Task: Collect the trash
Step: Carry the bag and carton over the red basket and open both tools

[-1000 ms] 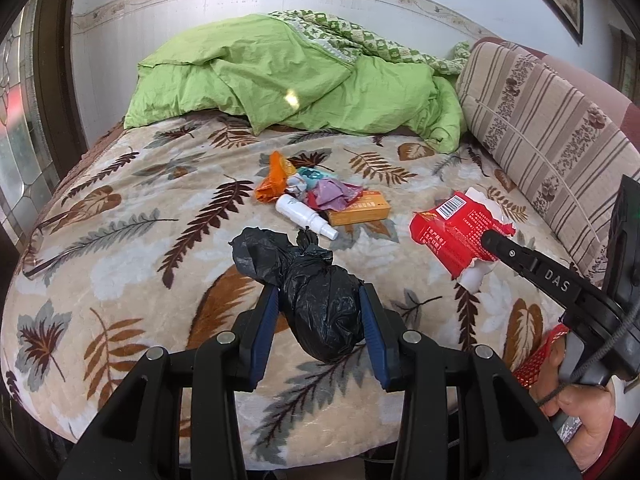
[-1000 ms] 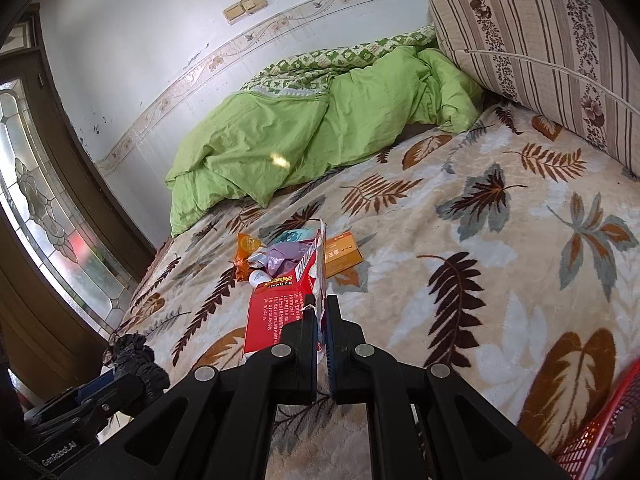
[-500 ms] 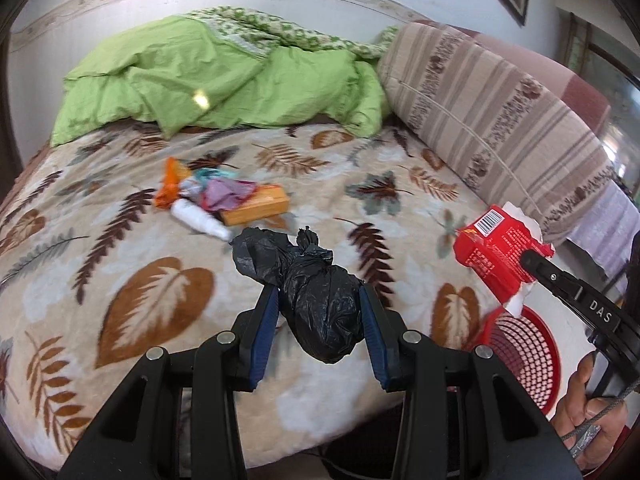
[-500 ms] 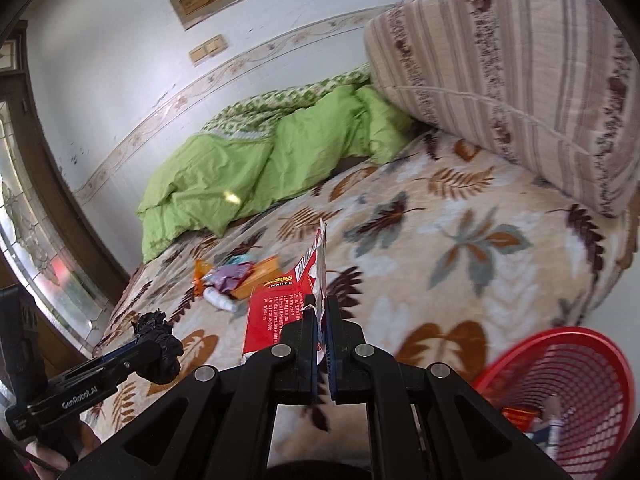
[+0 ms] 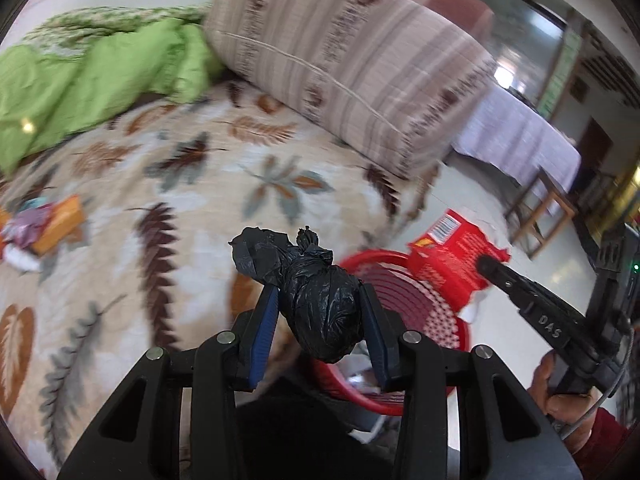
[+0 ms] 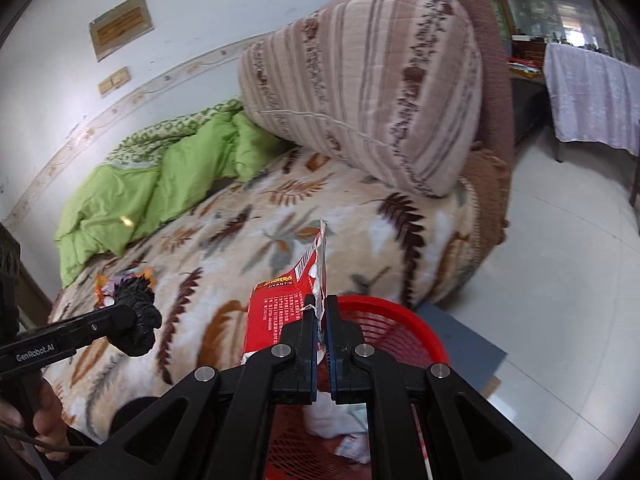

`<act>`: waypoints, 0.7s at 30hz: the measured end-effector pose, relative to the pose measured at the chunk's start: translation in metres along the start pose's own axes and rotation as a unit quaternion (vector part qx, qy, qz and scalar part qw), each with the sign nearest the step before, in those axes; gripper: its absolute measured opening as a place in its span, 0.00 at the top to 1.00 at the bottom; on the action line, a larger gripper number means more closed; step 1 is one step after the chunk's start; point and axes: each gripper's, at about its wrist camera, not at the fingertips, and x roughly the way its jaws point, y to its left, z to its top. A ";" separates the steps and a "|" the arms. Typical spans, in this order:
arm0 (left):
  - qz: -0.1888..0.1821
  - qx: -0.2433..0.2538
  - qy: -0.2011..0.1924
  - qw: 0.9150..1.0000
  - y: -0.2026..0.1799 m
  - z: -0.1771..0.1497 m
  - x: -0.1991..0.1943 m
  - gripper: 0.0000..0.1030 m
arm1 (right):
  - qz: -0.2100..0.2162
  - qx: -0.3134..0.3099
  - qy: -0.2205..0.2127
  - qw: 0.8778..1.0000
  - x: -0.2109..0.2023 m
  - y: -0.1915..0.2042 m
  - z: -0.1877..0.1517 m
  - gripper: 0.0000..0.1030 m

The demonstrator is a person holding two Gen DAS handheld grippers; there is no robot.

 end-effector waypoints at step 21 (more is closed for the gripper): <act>0.019 -0.025 -0.002 1.000 0.024 -0.002 -0.004 0.37 | -0.006 0.002 0.016 1.000 0.014 0.004 0.008 0.73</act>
